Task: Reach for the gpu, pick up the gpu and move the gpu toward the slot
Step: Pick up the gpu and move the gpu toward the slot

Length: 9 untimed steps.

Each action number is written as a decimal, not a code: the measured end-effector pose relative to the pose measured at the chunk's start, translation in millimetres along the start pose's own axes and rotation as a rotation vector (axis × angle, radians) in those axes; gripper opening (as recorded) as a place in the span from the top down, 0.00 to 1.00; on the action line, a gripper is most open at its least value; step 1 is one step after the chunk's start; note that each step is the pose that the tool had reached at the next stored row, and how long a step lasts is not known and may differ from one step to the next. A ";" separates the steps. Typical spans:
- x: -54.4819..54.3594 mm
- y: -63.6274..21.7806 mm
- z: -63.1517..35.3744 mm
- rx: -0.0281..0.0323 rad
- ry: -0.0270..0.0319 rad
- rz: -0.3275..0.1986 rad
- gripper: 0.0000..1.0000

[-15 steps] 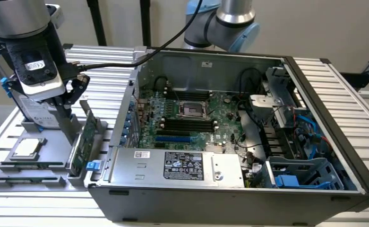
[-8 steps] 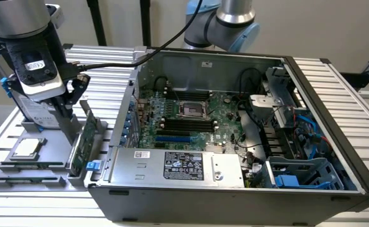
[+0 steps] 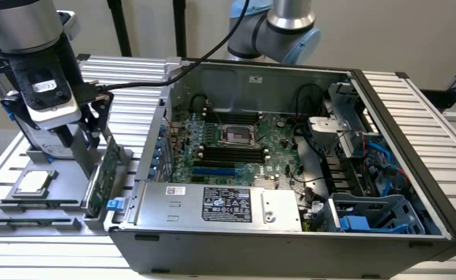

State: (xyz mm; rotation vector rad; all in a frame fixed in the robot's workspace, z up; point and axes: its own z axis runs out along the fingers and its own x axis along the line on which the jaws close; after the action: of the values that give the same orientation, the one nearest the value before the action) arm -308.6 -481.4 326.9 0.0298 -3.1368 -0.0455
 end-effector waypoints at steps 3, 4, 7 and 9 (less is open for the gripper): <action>1.9 -0.1 5.4 0.0001 -0.0020 0.000 0.52; 2.7 -0.1 7.3 0.0001 -0.0025 0.000 0.52; 4.2 -0.3 12.7 0.0000 -0.0034 0.000 0.52; 4.3 -0.5 16.3 0.0002 -0.0035 0.000 0.52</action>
State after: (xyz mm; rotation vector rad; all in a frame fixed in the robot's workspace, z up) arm -313.0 -481.5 310.6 0.0302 -3.1403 -0.0454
